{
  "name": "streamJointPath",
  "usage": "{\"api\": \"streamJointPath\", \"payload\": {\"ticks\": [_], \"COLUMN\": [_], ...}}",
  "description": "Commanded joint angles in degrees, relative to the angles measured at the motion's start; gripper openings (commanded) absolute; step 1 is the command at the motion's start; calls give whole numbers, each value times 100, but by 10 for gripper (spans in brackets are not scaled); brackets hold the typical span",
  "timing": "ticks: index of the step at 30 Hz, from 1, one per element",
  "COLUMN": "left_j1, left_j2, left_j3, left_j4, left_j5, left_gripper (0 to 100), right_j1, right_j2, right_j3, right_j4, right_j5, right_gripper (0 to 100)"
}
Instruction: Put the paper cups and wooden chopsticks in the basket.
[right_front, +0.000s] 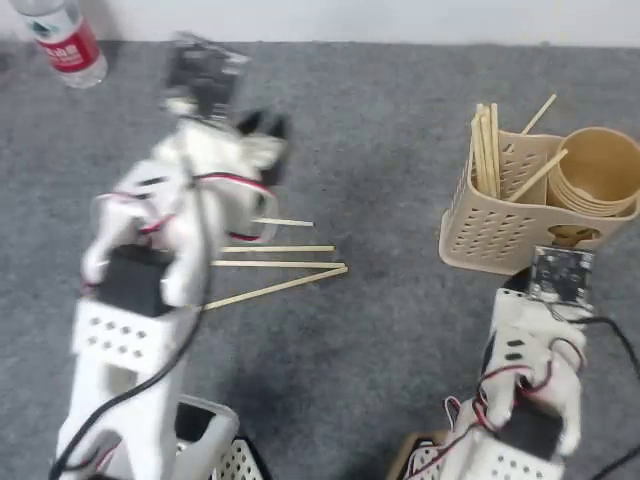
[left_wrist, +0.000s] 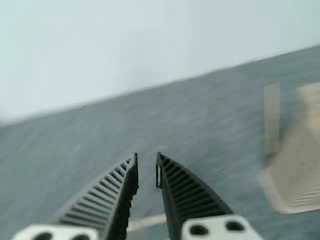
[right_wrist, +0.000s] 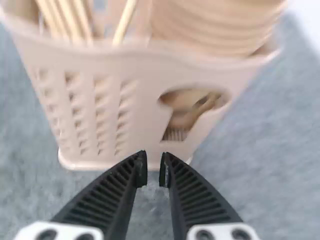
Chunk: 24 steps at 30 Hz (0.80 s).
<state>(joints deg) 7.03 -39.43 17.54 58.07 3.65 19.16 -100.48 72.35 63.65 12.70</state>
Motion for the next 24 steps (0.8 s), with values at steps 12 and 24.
{"api": "streamJointPath", "payload": {"ticks": [12,24], "left_j1": [-2321,-2435], "left_j2": [-220,-220], "left_j3": [3829,4664], "left_j4": [-1081,-1890], "left_j5": [809,835], "left_gripper": [55,55], "right_j1": [716,708], "right_j2": [4840,9903], "right_j3": [-6646,-11596], "right_j4": [2422,3908], "right_j5": [642,607], "right_gripper": [92,258]}}
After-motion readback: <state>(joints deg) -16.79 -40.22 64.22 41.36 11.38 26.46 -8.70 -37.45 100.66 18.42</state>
